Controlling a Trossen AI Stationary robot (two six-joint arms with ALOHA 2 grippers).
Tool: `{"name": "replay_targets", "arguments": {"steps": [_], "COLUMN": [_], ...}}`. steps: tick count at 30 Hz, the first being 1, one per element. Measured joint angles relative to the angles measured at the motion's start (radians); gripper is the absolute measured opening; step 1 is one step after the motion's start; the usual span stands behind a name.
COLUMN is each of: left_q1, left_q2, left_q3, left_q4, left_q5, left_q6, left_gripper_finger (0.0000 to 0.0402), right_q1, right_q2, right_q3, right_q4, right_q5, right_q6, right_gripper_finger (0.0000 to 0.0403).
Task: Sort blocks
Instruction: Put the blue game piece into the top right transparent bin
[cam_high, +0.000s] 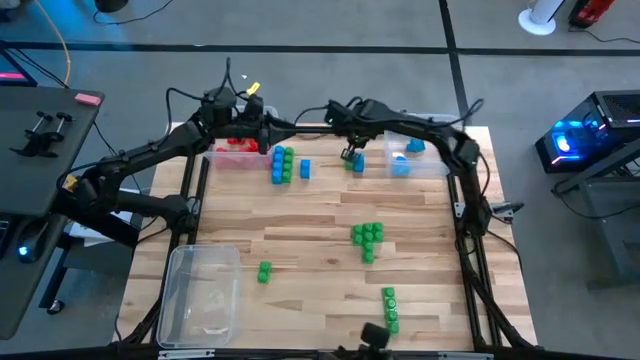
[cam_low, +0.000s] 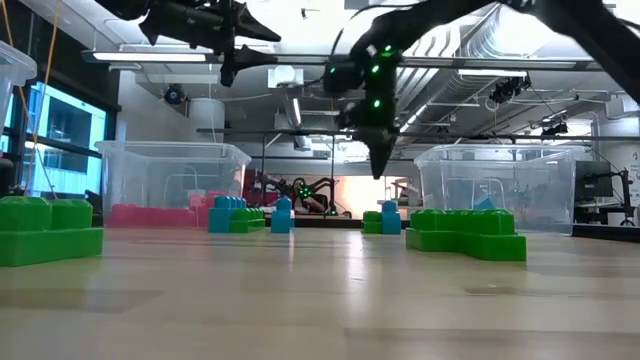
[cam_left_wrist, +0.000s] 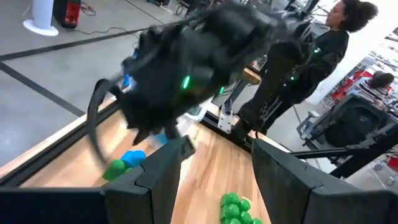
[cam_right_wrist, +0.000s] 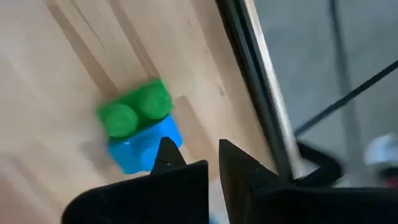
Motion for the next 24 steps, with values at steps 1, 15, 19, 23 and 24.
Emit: {"name": "replay_targets", "arguments": {"steps": [1,15,19,23,24], "left_q1": [-0.001,-0.001,-0.001,-0.001,-0.001], "left_q2": [0.000,0.000,0.000,0.000,0.000], "left_q3": [0.000,0.000,0.000,0.000,0.000], "left_q4": [0.000,0.000,0.000,0.000,0.000], "left_q5": [0.000,-0.019,-0.020,-0.020,-0.020], "left_q6": [-0.005,-0.024,-0.024,-0.024,-0.024], "left_gripper_finger": [0.0184,0.0184,0.0184,0.0184,0.0184], "right_q1": [0.005,-0.036,-0.041,-0.031,-0.028], "right_q2": [0.017,0.063,0.063,0.063,0.063], "right_q3": [0.004,-0.008,-0.009,-0.009,-0.009], "right_q4": [-0.001,-0.008,-0.012,-0.031,-0.036], "right_q5": [0.041,0.040,-0.015,-0.042,-0.057], "right_q6": [-0.049,-0.262,-0.285,-0.306,-0.309], "right_gripper_finger": [0.0000,0.0000,0.0000,0.0000,0.0000]}}
